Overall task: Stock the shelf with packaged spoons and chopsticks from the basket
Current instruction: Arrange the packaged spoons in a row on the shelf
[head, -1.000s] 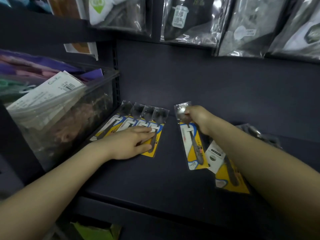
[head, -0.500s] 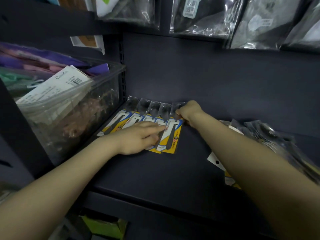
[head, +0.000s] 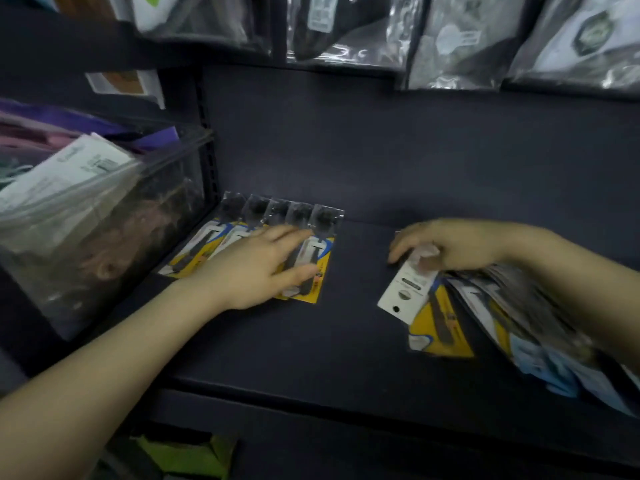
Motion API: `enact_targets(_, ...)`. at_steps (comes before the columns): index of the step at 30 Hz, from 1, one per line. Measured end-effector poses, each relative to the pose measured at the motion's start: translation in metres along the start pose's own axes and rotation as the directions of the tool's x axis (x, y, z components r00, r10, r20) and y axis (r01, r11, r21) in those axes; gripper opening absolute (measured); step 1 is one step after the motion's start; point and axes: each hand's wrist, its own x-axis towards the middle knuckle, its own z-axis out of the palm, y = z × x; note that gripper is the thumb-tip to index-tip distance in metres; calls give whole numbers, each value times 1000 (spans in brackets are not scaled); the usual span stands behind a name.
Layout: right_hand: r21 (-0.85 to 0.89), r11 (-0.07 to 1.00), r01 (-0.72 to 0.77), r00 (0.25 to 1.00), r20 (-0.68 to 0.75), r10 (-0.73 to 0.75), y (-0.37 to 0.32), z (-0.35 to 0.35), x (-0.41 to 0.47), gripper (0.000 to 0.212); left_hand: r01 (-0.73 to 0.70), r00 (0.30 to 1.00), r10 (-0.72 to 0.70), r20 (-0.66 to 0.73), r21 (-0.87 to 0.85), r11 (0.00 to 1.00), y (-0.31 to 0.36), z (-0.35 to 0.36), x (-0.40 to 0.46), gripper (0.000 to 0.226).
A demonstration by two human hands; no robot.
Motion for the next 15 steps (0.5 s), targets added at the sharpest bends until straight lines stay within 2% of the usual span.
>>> enact_targets(2,-114,993,-25,999,32,29,12,9,-10,52,-63,995,57,-77,-67,996,13,-1,6,83)
enact_targets(4,-164,986,-10,1000,-4,10,20,12,-11,54,-111,988,100,-120,-87,990,30,2,13,75)
enact_targets(7,-329,944,27,994,-95,-61,26,13,-8,40,-133,976,104,-191,-148,980,59,8,22,55)
enact_targets(9,-477,879,0,980,-176,-95,26,10,-8,33,-108,974,55,-220,-236,966,75,10,29,37)
enact_targets(10,-545,838,5,959,-236,-159,24,8,-11,27,-78,977,14,-214,-293,953,83,11,32,30)
enact_targets(12,-609,792,33,871,-372,-322,23,3,-19,22,4,988,-76,-136,-466,885,97,14,38,20)
enact_targets(15,-583,812,33,651,-604,-461,20,-3,-31,17,136,983,-181,21,-746,652,119,16,42,20)
